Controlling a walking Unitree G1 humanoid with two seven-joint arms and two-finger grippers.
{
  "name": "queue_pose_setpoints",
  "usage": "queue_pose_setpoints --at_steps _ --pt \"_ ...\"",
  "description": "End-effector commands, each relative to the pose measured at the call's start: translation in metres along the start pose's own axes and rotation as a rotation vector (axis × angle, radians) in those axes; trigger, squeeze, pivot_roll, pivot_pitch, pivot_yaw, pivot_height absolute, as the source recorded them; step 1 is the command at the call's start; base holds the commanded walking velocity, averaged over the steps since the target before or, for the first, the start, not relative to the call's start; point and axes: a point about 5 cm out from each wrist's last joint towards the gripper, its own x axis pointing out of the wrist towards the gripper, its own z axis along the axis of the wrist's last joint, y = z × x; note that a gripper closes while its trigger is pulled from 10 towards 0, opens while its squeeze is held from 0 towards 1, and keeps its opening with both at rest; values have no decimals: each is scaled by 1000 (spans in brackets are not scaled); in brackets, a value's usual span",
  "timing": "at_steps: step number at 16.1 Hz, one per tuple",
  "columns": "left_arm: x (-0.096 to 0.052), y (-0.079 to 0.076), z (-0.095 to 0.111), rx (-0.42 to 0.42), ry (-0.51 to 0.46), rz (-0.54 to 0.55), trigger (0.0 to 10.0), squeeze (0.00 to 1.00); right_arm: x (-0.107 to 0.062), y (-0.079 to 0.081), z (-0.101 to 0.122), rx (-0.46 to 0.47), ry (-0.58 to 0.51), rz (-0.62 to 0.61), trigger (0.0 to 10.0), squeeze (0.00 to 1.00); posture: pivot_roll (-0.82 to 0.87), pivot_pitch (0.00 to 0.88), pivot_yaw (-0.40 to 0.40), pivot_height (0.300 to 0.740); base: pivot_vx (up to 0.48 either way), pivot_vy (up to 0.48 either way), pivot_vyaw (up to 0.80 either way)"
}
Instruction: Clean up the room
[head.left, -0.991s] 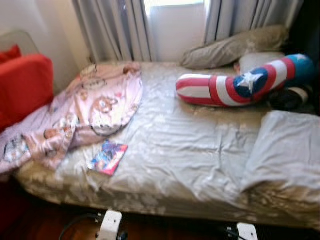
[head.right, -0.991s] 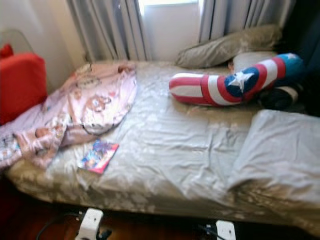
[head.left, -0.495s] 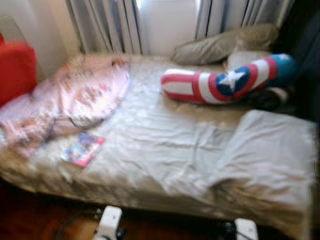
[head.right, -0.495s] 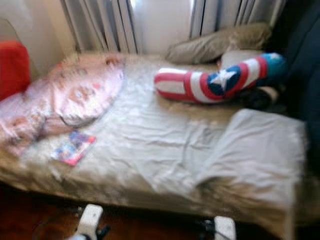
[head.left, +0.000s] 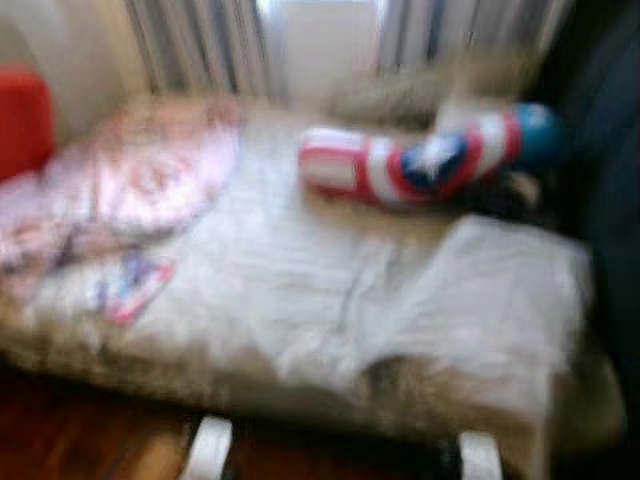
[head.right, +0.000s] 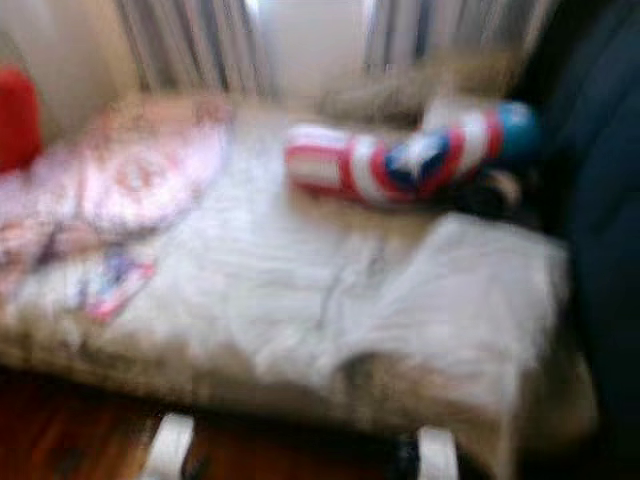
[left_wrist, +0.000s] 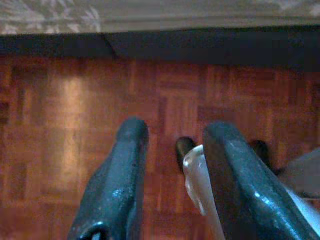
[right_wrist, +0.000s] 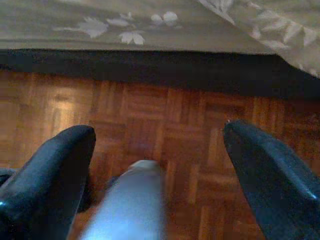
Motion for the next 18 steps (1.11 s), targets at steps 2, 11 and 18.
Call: queue_pose_setpoints --at_steps 2,11,18 --pt "1 -2 4 1 -7 -7 10000 0 -1 -7 0 13 -3 -22 10000 0 5 0 20 740 0 -390 0" --pt "1 -1 3 -25 -7 9 10000 0 -2 -8 0 5 2 -16 10000 0 4 0 13 740 0 -43 -256" --pt "2 -2 5 -41 -20 7 10000 0 -2 -8 0 7 -1 -9 10000 0 3 0 11 740 0 0 -541"
